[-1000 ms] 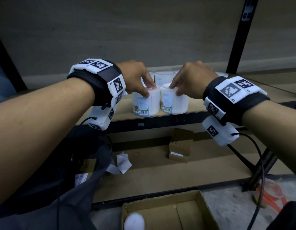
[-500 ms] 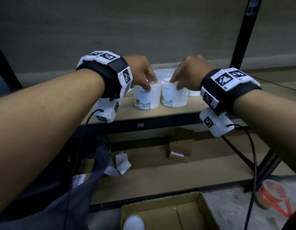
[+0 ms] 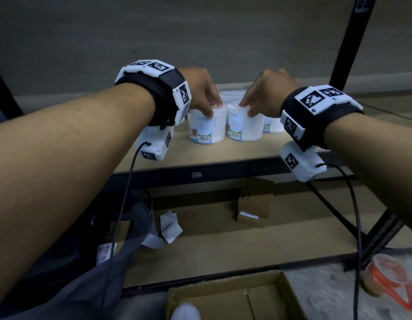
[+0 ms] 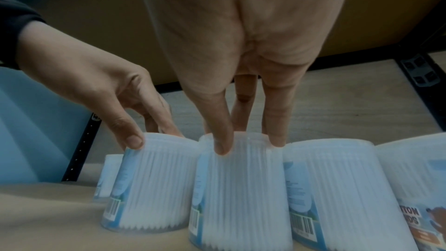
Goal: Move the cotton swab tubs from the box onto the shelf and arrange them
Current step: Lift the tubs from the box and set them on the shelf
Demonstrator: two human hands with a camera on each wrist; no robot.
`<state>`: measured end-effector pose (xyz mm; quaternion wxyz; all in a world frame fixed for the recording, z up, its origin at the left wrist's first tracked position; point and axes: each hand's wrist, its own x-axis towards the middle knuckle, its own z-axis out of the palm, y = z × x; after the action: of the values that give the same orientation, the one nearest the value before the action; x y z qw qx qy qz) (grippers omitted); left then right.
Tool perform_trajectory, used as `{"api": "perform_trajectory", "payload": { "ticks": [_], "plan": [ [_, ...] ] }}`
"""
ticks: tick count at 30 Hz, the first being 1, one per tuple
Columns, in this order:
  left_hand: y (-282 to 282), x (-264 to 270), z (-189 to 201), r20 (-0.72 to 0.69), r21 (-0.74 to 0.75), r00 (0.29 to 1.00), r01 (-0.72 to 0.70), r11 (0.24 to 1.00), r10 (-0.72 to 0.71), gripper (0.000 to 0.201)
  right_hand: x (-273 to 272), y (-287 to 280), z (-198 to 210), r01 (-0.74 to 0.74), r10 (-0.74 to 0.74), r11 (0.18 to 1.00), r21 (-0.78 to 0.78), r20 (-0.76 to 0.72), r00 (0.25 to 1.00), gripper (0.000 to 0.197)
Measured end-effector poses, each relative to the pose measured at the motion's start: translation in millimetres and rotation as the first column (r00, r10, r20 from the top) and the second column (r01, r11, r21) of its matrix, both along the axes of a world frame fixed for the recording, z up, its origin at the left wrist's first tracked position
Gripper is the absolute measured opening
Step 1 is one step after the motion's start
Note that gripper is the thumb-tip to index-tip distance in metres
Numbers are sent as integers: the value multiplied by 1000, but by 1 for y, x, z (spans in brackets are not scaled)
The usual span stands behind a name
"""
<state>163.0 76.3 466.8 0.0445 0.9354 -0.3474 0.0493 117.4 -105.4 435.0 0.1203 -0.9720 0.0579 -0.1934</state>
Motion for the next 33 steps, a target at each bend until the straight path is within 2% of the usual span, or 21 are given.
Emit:
{"api": "perform_trajectory", "payload": {
  "ticks": [21,26,29,33],
  "plan": [
    [2,32,-6,-6,-45,999,35,998,-36,39,20,-8,-2,-26,27,999,-19,22,999,26],
    [10,22,-14,60,-30,998,29,999,-27,46,7,-6,-5,-88,86,990,-113,-15,996,39],
    [17,14,-19,53,-58,998,21,998,-18,53,-5,-9,-15,-126,127,991,-54,14,992,47],
    [30,-6,-23,37,-138,996,85,987,-80,46,-27,-15,-26,-129,117,990,64,165,979,34]
  ]
}}
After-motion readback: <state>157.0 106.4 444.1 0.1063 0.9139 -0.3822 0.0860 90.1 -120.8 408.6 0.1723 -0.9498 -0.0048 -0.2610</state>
